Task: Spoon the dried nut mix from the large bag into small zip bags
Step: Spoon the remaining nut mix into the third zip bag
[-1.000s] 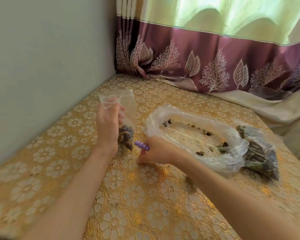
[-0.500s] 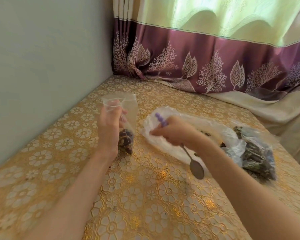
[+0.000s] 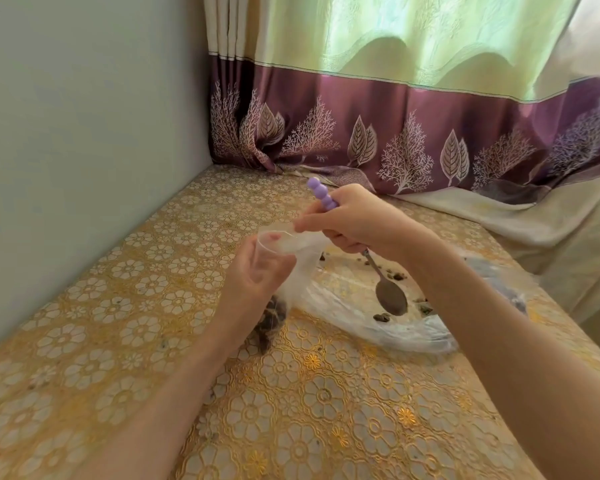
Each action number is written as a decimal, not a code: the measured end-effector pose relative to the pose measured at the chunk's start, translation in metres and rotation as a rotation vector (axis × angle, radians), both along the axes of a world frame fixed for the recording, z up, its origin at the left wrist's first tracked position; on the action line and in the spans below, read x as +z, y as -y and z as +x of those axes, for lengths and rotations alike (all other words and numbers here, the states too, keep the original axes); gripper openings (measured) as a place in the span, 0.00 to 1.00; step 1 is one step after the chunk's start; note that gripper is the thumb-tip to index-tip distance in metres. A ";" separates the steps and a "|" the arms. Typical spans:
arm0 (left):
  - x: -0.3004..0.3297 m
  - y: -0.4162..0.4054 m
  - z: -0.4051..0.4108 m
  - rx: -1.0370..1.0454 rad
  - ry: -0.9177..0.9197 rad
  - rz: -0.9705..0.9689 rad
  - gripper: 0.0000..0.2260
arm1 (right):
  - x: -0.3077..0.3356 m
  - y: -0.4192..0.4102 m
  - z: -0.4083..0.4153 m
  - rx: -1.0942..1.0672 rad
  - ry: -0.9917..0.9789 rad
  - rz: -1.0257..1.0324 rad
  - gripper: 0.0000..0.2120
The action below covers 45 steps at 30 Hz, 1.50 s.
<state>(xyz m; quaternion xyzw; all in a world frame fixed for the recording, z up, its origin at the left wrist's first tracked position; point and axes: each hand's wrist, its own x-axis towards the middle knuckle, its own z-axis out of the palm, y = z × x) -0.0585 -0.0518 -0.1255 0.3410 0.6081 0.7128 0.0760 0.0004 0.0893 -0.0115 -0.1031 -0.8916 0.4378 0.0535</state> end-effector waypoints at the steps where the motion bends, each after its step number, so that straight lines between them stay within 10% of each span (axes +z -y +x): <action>1: 0.000 0.000 0.000 0.011 -0.001 -0.004 0.19 | 0.002 -0.005 0.004 0.001 0.006 -0.038 0.08; 5: -0.002 -0.001 -0.002 0.039 -0.014 -0.025 0.17 | 0.002 -0.046 0.015 -0.152 -0.005 -0.103 0.12; 12: -0.004 -0.002 -0.003 0.081 0.010 0.020 0.14 | -0.037 -0.135 0.012 -0.489 0.376 0.806 0.10; 17: -0.004 -0.002 -0.004 0.089 0.040 0.091 0.17 | -0.063 -0.147 -0.003 -0.400 0.500 1.030 0.16; 34: 0.035 0.011 0.010 0.056 -0.047 0.230 0.25 | -0.052 -0.055 -0.051 0.144 0.093 0.747 0.16; 42: 0.038 0.002 0.016 0.044 -0.046 0.244 0.27 | -0.004 -0.058 0.003 -0.243 -0.468 -0.171 0.18; 45: 0.044 -0.002 0.017 0.044 -0.064 0.242 0.26 | -0.020 -0.066 0.028 -0.384 -0.515 -0.200 0.23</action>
